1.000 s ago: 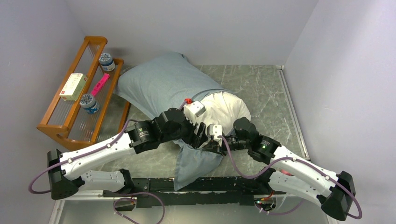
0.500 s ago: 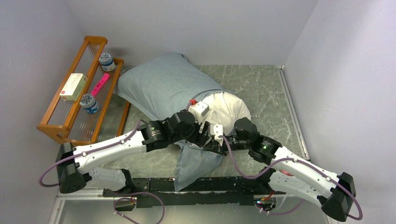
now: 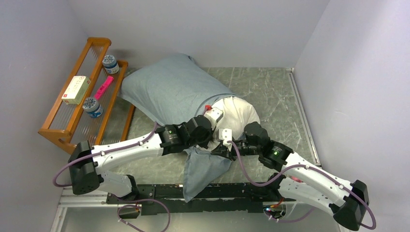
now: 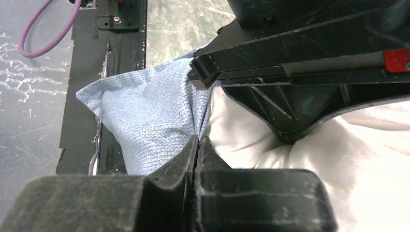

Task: Remove the pillowcase from the pillow
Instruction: Remove the pillow from the pillowcase.

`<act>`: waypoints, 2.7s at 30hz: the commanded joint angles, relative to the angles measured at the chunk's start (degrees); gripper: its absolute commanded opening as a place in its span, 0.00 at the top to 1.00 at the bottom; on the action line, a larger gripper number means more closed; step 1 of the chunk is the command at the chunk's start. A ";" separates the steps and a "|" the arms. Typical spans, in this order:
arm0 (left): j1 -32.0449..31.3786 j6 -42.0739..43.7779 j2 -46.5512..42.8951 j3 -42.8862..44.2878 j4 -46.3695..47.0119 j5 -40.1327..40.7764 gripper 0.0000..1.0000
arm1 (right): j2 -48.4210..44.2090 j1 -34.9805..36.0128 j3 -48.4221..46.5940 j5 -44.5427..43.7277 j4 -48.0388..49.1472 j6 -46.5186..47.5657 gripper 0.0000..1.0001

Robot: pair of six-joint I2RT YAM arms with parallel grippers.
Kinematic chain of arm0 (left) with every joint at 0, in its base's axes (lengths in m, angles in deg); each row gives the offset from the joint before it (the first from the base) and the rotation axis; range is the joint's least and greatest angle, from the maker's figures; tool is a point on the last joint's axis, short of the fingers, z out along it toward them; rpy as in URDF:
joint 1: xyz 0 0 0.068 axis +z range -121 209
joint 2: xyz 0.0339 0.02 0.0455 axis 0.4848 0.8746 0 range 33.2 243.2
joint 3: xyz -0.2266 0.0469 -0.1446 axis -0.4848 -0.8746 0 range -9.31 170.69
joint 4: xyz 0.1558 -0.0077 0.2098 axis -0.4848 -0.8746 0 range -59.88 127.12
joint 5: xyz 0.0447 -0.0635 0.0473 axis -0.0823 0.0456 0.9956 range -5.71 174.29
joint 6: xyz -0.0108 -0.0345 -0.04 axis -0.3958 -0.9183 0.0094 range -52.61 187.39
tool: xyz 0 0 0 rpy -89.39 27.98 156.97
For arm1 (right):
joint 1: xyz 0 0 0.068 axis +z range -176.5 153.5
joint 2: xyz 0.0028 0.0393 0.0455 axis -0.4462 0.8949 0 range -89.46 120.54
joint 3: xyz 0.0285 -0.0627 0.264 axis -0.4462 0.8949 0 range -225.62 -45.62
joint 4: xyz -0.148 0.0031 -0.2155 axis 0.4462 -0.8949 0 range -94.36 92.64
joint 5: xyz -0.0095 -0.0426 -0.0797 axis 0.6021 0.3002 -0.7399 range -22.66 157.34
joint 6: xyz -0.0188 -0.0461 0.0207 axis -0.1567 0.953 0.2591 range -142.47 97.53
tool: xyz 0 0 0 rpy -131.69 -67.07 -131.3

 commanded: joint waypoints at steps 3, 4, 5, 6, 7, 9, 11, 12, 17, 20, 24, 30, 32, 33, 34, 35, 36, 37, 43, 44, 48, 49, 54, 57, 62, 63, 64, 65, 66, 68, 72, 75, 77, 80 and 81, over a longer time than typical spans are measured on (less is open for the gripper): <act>3.96 2.85 2.65 4.39 8.39 -2.38 0.95 | -1.98 0.49 -1.35 5.51 1.28 0.29 1.00; 5.23 2.88 2.67 4.57 9.51 -3.48 0.95 | -1.97 0.54 -1.44 5.86 0.99 0.50 1.00; 6.62 2.75 2.83 4.71 11.06 -4.76 0.95 | -1.99 0.47 -1.44 6.12 0.73 0.66 1.00; 7.90 2.59 3.16 4.99 12.28 -5.94 0.95 | -1.90 0.49 -1.53 6.30 0.46 0.76 1.00; 8.93 2.54 3.58 5.63 13.19 -6.95 0.95 | -1.82 0.51 -1.60 6.43 0.13 0.85 1.00; 10.38 2.93 4.94 7.64 14.34 -7.68 0.95 | -1.77 0.58 -1.91 6.62 -0.46 1.02 1.00; 11.81 3.21 6.68 10.05 15.44 -8.59 0.95 | -1.93 0.58 -1.82 6.54 -0.80 1.07 1.00; 12.54 3.22 7.41 11.21 16.11 -9.40 0.95 | -2.08 0.54 -1.80 6.54 -0.97 1.06 1.00; 15.31 3.04 11.00 17.38 17.82 -12.87 0.95 | -2.38 0.62 -1.73 5.95 -1.92 1.15 1.00; 16.02 2.97 11.75 20.35 18.23 -14.29 0.95 | -2.32 0.61 -1.00 5.30 -1.73 0.99 1.00; 16.27 2.91 11.32 23.00 18.69 -16.37 0.95 | -2.03 0.60 0.98 2.40 1.11 0.05 1.00; 16.31 1.33 7.55 22.07 20.58 -20.50 0.95 | -2.16 0.61 7.37 -1.99 13.40 -2.79 1.00; 16.30 0.66 6.06 21.52 21.48 -22.62 0.95 | -0.52 0.62 8.95 -1.83 16.86 -3.26 1.00; 16.29 0.12 5.47 21.22 22.07 -23.85 0.95 | 0.30 0.62 9.48 -1.88 19.13 -3.38 1.00; 16.28 -0.18 5.01 20.99 22.50 -24.84 0.95 | 1.16 0.62 10.01 -2.07 20.93 -3.41 1.00; 16.32 -0.50 4.65 20.67 22.89 -26.00 0.95 | 2.02 0.59 10.39 -2.60 22.85 -3.41 1.00; 16.28 -0.93 4.15 20.20 22.95 -26.95 0.95 | 2.76 0.56 10.70 -3.41 24.81 -3.41 1.00; 16.28 -1.43 3.48 19.38 24.25 -27.54 0.95 | 3.55 0.61 10.97 -4.37 26.77 -3.41 1.00; 16.29 -1.02 -0.18 14.83 24.23 -26.17 0.95 | 6.18 0.60 7.79 -3.76 26.74 -2.68 1.00; 16.29 -0.51 -0.49 14.20 23.62 -25.50 0.95 | 5.98 0.62 7.14 -3.31 25.29 -2.57 0.98; 16.29 0.53 -1.83 10.40 23.49 -24.88 0.95 | 2.07 0.62 5.20 -3.50 19.38 -3.59 0.79; 16.29 0.84 -2.23 9.48 23.49 -24.99 0.95 | 0.78 0.57 4.87 -3.98 18.26 -4.29 0.75; 16.29 3.33 -4.66 6.35 21.82 -22.46 0.95 | -4.65 0.52 2.71 -7.85 12.50 -8.47 0.56; 16.28 5.85 -6.35 5.80 18.81 -18.96 0.95 | -5.83 0.49 0.51 -9.51 8.34 -9.98 0.45; 16.30 8.87 -9.74 2.63 16.94 -16.56 0.95 | -6.01 0.46 -2.78 -12.67 2.87 -11.72 0.32; 16.29 9.07 -10.48 1.73 16.64 -16.11 0.95 | -6.39 0.48 -3.18 -13.64 2.03 -12.14 0.30; 16.28 9.24 -11.28 0.96 16.33 -15.63 0.95 | -6.98 0.53 -3.40 -15.00 1.39 -12.72 0.29; 16.32 9.43 -11.98 0.22 15.81 -15.56 0.95 | -7.75 0.46 -3.44 -16.31 1.08 -13.48 0.28; 16.29 9.55 -12.68 -0.42 15.36 -14.21 0.95 | -8.60 0.49 -3.28 -17.85 0.93 -14.24 0.27; 16.33 9.90 -13.92 -1.59 14.59 -12.70 0.95 | -10.16 0.53 -2.55 -21.05 1.10 -16.16 0.26; 16.33 11.41 -15.99 -3.89 13.88 -11.78 0.95 | -12.01 0.50 -0.01 -29.86 1.25 -23.57 0.25; 16.29 12.40 -17.72 -5.58 13.67 -11.29 0.95 | -13.22 0.48 2.95 -37.40 2.14 -29.81 0.24; 16.32 13.26 -19.15 -6.49 13.77 -11.43 0.95 | -14.07 0.48 5.29 -40.69 3.58 -32.49 0.24; 16.29 14.88 -20.81 -6.98 13.47 -11.63 0.87 | -13.89 0.53 7.78 -45.14 5.44 -36.18 0.22; 16.28 15.45 -21.30 -7.03 13.32 -11.68 0.83 | -13.44 0.52 8.46 -45.82 6.71 -36.51 0.22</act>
